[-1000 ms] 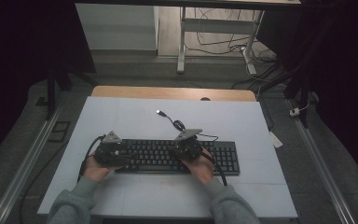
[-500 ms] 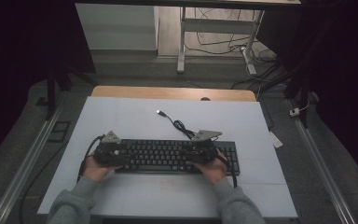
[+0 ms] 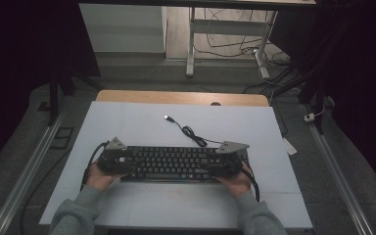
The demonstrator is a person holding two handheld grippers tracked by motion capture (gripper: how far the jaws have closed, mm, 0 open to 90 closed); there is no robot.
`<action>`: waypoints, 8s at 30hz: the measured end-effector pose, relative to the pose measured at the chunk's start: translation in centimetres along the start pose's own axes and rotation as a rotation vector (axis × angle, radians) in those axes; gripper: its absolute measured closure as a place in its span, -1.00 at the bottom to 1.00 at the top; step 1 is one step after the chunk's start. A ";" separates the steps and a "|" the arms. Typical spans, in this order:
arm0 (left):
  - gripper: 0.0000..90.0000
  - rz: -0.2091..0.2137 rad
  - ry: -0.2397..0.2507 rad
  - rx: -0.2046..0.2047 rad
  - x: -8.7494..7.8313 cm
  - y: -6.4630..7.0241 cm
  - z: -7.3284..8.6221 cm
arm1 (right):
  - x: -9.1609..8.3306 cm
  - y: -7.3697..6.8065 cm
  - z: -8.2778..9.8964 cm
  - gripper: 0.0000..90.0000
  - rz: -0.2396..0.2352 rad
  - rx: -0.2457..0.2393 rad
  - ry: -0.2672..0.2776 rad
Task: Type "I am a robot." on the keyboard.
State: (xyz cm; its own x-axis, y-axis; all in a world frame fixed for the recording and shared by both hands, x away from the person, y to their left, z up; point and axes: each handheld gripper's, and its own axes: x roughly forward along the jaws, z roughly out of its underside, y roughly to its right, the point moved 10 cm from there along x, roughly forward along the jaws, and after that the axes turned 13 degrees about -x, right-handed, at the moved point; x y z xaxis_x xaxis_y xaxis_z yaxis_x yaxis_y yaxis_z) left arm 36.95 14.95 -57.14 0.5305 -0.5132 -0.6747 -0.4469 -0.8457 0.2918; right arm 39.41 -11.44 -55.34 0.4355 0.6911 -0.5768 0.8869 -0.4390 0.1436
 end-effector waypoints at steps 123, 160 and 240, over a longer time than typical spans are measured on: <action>0.18 0.082 0.042 -0.006 -0.1 2.4 -0.9 | 0.0 0.1 0.9 0.07 0.010 -0.038 -0.030; -0.18 0.030 0.011 -0.033 -0.4 0.4 -0.2 | 0.0 -0.1 -1.2 0.06 0.004 -0.034 0.036; -0.25 0.023 -0.027 -0.024 0.5 0.5 0.4 | 7.1 -1.4 -3.0 1.00 -0.083 -0.023 -0.060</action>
State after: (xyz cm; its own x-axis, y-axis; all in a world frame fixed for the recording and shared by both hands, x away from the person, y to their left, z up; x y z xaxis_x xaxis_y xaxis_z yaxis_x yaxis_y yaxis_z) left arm 36.68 14.29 -57.63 0.5003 -0.5288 -0.6856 -0.4413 -0.8370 0.3236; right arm 41.71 -4.22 -57.26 0.3509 0.6883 -0.6349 0.9232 -0.3678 0.1115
